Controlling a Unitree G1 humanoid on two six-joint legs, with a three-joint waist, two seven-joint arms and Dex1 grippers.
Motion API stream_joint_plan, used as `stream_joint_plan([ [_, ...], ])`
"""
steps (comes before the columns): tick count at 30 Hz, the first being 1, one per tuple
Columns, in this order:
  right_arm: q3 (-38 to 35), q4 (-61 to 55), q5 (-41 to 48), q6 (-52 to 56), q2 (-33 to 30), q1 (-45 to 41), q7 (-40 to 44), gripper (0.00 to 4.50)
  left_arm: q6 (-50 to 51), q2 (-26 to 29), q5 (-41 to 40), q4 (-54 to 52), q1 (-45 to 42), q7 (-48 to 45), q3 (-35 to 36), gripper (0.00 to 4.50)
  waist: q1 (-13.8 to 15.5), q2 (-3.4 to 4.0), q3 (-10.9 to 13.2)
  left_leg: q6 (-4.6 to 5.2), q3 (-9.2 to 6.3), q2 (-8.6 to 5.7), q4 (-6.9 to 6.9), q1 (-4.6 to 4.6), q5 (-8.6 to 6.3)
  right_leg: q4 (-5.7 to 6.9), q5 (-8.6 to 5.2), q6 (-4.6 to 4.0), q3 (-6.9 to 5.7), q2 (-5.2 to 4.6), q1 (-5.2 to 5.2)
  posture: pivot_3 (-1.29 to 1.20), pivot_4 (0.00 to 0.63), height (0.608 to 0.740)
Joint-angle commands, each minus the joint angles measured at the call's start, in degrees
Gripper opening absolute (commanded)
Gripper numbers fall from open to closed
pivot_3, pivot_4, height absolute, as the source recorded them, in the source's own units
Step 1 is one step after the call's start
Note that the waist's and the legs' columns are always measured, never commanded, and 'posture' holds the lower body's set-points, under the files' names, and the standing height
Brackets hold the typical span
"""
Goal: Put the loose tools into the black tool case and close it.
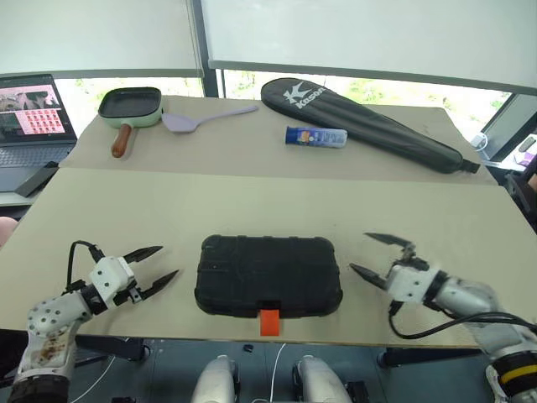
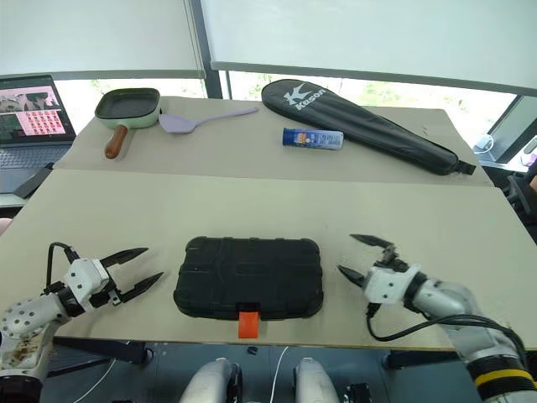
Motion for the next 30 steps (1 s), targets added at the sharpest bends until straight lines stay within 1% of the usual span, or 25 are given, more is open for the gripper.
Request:
stream_joint_plan([
  [1, -1.5, -12.3, 18.0, 12.7, -4.6, 7.7, 12.7, 3.84, 3.6, 1.0, -1.5, 0.9, -5.1, 0.3, 0.7, 3.36, 0.5, 0.00, 0.0, 0.00, -0.01, 0.00, 0.00, -0.02, 0.00, 0.00, 0.00, 0.00, -0.02, 0.00, 0.00, 0.00, 0.150, 0.740],
  [4, -1.5, -24.0, 22.6, 19.5, -8.7, 14.6, 17.8, 2.84, 9.7, 1.2, -1.9, 1.2, -12.6, -1.1, -1.8, 2.60, 0.8, 0.00, 0.0, 0.00, -0.07, 0.02, 0.00, -0.01, 0.00, 0.03, 0.00, 0.00, -0.04, 0.01, 0.03, 0.00, 0.150, 0.740],
  [5, -1.1, -27.2, 23.1, 21.6, -9.2, 16.1, 18.5, 2.52, 11.3, 1.1, -1.5, 1.3, -15.0, -2.1, -3.1, 2.23, 0.9, -0.03, 0.0, 0.00, -0.06, 0.02, 0.01, -0.01, 0.00, 0.04, 0.00, 0.00, -0.04, 0.01, 0.03, 0.00, 0.150, 0.740],
  [6, -0.8, -30.1, 23.7, 24.3, -9.6, 17.4, 19.0, 2.07, 12.1, 1.1, -0.8, 1.4, -16.8, -3.0, -4.2, 1.75, 0.9, -0.05, 0.0, 0.00, -0.06, 0.02, 0.04, 0.01, 0.01, 0.03, 0.00, 0.00, -0.04, 0.06, 0.05, 0.00, 0.150, 0.740],
  [7, -0.5, -32.4, 23.5, 26.1, -9.8, 18.6, 19.3, 1.80, 13.1, 1.0, 0.0, 1.4, -18.2, -3.4, -5.3, 1.47, 0.9, -0.05, 0.0, -0.01, -0.06, 0.01, 0.07, 0.02, 0.01, 0.03, 0.00, 0.00, -0.04, 0.09, 0.09, 0.00, 0.150, 0.740],
  [10, 2.3, -37.2, 20.9, 30.9, -8.0, 19.3, 19.0, 0.73, 18.8, -0.3, 2.5, 3.1, -23.6, -3.6, -9.5, 0.29, 0.4, -0.06, 0.0, -0.01, -0.04, -0.05, 0.09, 0.03, 0.00, 0.02, 0.00, 0.01, -0.03, 0.12, 0.09, 0.00, 0.150, 0.740],
  [11, 3.6, -38.5, 19.8, 32.5, -7.1, 19.0, 18.6, 0.41, 19.3, -0.7, 3.6, 3.9, -25.2, -4.1, -11.2, 0.01, 0.4, -0.08, -0.1, -0.01, -0.04, -0.06, 0.09, -0.01, 0.00, 0.02, 0.00, 0.01, -0.03, 0.13, 0.05, 0.00, 0.150, 0.740],
  [12, 5.9, -39.8, 18.7, 36.5, -5.8, 17.7, 17.7, 0.04, 20.2, -0.8, 5.1, 5.0, -26.9, -6.4, -13.8, 0.00, 0.3, -0.09, -0.1, -0.01, -0.05, -0.07, 0.09, -0.03, 0.00, 0.02, 0.00, 0.01, -0.02, 0.16, 0.03, 0.00, 0.150, 0.740],
  [14, 8.9, -41.3, 16.4, 42.3, -3.6, 15.6, 16.3, 0.04, 20.5, -0.9, 7.0, 6.6, -29.1, -9.5, -17.1, 0.00, 0.2, -0.10, -0.1, -0.01, -0.07, -0.07, 0.11, -0.07, 0.00, 0.03, 0.00, 0.01, -0.02, 0.23, -0.01, 0.00, 0.150, 0.740],
  [16, 9.7, -42.1, 15.3, 45.4, -1.7, 14.0, 15.2, 0.04, 21.1, -0.8, 8.2, 7.2, -29.8, -10.0, -18.3, 0.00, 0.1, -0.10, -0.1, -0.01, -0.07, -0.07, 0.13, -0.16, 0.00, 0.04, 0.00, 0.00, 0.00, 0.25, -0.09, 0.00, 0.150, 0.740],
  [18, 10.0, -42.5, 15.0, 47.9, 0.2, 11.9, 14.6, 0.04, 21.5, -0.7, 8.9, 8.0, -30.3, -9.8, -18.7, 0.00, -0.1, -0.10, -0.1, -0.01, -0.08, -0.06, 0.13, -0.26, 0.00, 0.03, 0.00, 0.00, 0.00, 0.25, -0.18, 0.00, 0.150, 0.740],
  [21, 11.7, -38.0, 11.4, 48.5, 4.0, 5.8, 13.4, 0.04, 22.9, -1.0, 7.8, 6.9, -29.1, -11.1, -18.2, 0.00, -0.2, -0.14, 0.0, -0.01, -0.09, -0.05, 0.15, -0.26, 0.00, 0.04, 0.00, 0.00, 0.00, 0.26, -0.19, 0.00, 0.150, 0.740],
  [23, 11.7, -34.2, 9.9, 48.4, 6.5, 1.7, 12.5, 0.04, 25.6, -0.7, 6.6, 4.3, -27.3, -11.5, -17.7, 0.00, -0.3, -0.14, 0.0, -0.01, -0.10, -0.01, 0.21, -0.26, 0.01, 0.05, 0.00, -0.01, 0.00, 0.30, -0.18, 0.00, 0.150, 0.740],
  [27, 11.0, -25.8, 7.3, 47.4, 12.0, -7.4, 10.0, 0.04, 40.2, -0.7, 0.5, -6.1, -23.1, -9.0, -14.4, 0.00, -0.4, -0.18, 0.0, -0.01, -0.09, 0.02, 0.28, -0.27, 0.00, 0.08, 0.01, -0.01, 0.00, 0.29, -0.19, 0.00, 0.150, 0.740],
  [30, 11.1, -18.5, 5.9, 44.8, 15.6, -14.0, 9.4, 0.04, 44.4, 0.2, -2.0, -14.4, -17.1, -7.4, -11.5, 0.00, -0.2, -0.17, 0.0, -0.01, -0.10, 0.01, 0.32, -0.34, 0.01, 0.13, 0.01, -0.01, 0.00, 0.27, -0.25, 0.00, 0.150, 0.740],
])
